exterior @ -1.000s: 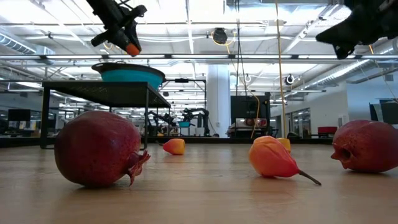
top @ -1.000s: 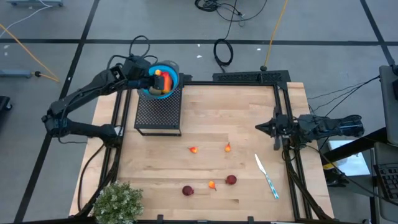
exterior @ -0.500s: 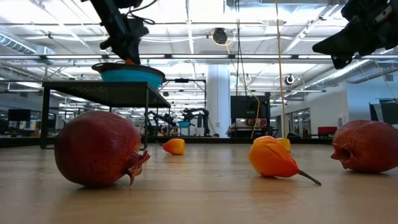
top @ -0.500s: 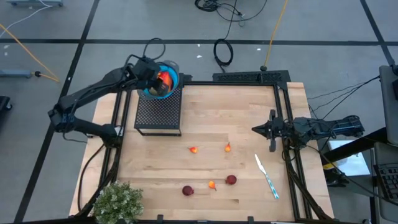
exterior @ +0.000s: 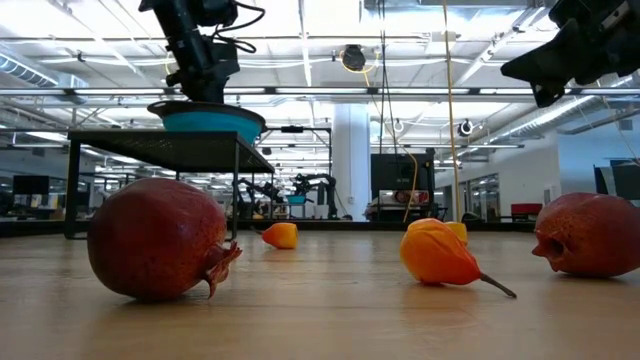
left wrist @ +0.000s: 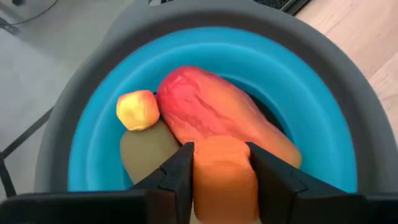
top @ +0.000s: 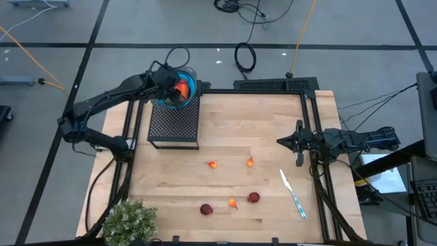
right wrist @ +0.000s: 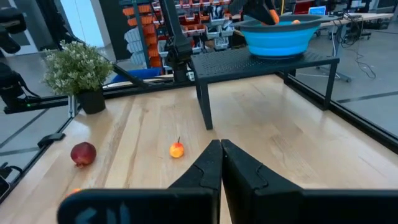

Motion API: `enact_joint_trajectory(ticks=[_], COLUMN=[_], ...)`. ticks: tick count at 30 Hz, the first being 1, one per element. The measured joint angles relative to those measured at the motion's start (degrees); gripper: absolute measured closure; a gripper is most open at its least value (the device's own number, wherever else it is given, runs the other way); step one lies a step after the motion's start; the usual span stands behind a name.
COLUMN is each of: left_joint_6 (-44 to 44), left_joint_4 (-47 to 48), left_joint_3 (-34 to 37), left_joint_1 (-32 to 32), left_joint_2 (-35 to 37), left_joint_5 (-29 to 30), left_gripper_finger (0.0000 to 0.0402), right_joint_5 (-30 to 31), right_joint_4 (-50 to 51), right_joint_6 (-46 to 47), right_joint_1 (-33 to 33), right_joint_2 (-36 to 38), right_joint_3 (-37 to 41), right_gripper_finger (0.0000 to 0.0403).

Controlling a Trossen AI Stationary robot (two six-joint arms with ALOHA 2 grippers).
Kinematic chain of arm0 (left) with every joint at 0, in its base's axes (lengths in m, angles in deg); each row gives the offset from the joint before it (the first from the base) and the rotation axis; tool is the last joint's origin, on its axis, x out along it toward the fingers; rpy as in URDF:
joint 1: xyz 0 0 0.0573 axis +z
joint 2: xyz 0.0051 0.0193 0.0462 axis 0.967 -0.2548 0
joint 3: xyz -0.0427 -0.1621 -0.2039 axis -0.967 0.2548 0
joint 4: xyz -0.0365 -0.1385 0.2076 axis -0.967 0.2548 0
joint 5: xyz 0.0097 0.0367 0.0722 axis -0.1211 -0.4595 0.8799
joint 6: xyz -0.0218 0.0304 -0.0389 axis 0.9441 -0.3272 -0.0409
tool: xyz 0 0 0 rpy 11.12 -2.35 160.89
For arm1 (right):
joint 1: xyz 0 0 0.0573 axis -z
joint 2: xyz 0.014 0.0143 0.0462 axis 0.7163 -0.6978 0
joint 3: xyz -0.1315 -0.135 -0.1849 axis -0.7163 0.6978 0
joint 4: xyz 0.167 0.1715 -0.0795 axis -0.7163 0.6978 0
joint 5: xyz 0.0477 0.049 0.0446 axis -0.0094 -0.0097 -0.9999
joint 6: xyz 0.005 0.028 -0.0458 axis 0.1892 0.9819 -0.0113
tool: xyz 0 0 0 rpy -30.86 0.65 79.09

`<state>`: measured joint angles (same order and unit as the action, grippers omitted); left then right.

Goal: Pick & Place Fruit
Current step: Put the orange into the blue strainer bowl on the shelf, then put the left pomegranate into the blue strainer bowl on the shelf

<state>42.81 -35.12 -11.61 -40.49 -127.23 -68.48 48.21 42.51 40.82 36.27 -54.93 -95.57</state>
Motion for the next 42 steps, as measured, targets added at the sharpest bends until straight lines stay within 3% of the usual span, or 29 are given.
enact_joint_trajectory(ticks=[8,13,19,27,33,42], left_joint_6=[1.0,2.6,8.2,16.7,21.4,21.2], left_joint_4=[-1.0,-1.1,-1.6,-5.4,-5.7,-12.4], left_joint_3=[0.0,0.0,0.0,0.0,0.0,0.0], left_joint_1=[0.0,0.0,-1.4,-8.4,-17.3,-29.2], left_joint_2=[0.1,2.8,8.8,15.5,16.3,13.6], left_joint_5=[0.0,0.0,-0.1,-7.2,-7.6,-7.6], left_gripper_finger=[0.0200,0.0187,0.0200,0.0226,0.0247,0.0272], right_joint_5=[0.0,0.0,0.0,0.0,0.0,0.0], right_joint_4=[0.0,0.1,0.3,0.3,0.3,0.3], right_joint_6=[0.2,0.3,0.1,0.1,0.1,0.1], right_joint_1=[0.0,0.0,0.0,0.0,0.0,0.0], right_joint_2=[0.0,0.0,0.0,0.0,0.0,0.0], right_joint_3=[0.0,0.0,0.0,0.0,0.0,0.0], right_gripper_finger=[0.0403,0.0403,0.0403,0.0403,0.0403,0.0403])
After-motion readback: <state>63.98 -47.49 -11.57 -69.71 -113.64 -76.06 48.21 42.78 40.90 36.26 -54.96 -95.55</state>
